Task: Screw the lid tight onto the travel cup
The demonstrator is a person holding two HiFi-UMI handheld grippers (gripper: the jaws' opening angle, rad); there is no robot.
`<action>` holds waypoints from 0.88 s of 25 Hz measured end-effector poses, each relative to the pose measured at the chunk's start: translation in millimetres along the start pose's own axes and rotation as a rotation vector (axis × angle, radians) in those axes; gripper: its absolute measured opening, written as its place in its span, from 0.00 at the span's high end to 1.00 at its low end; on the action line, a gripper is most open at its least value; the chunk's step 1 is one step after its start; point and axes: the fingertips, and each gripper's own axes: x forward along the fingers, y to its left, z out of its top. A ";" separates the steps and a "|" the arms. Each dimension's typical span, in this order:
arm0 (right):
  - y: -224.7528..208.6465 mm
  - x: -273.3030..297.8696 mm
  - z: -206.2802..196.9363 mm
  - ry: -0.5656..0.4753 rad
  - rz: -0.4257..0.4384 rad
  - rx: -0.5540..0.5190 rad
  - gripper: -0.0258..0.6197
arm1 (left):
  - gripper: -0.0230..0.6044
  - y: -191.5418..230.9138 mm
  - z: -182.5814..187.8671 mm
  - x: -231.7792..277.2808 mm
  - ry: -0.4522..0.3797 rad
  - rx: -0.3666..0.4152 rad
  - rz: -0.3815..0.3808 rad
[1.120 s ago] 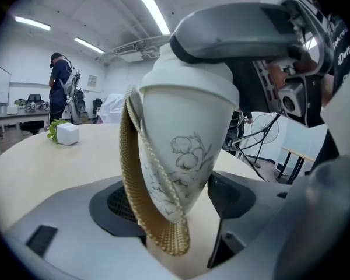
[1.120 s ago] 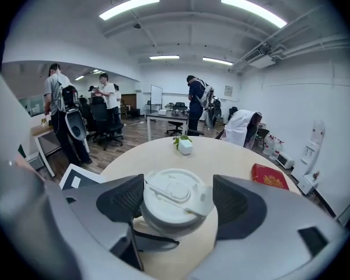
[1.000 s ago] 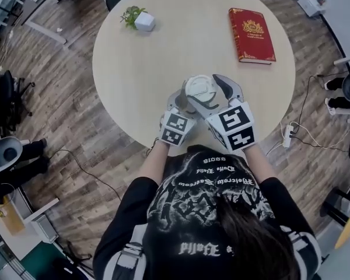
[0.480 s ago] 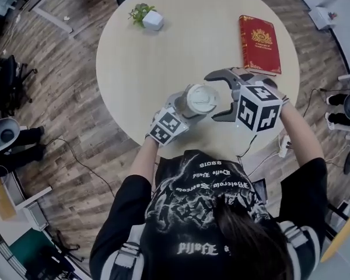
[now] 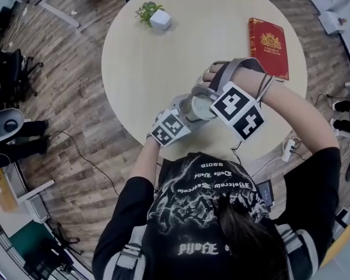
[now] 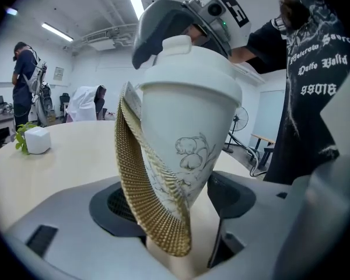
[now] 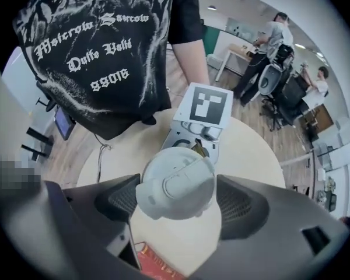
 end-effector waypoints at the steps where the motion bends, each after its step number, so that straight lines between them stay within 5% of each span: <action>1: 1.7 1.5 0.4 0.006 0.021 -0.012 0.35 | 0.37 0.0 0.1 0.0 0.001 -0.001 -0.001; 4: 1.2 1.2 2.7 -0.025 0.028 0.025 0.34 | 0.37 0.1 0.3 -1.6 -0.001 -0.004 -0.002; 10: -2.7 0.6 4.1 -0.152 -0.048 0.331 0.35 | 0.37 0.3 -0.4 -1.3 -0.005 -0.016 0.018; 22: -15.4 -5.3 3.4 -0.312 -0.334 0.850 0.36 | 0.37 -0.4 -2.5 -1.2 -0.014 -0.050 0.044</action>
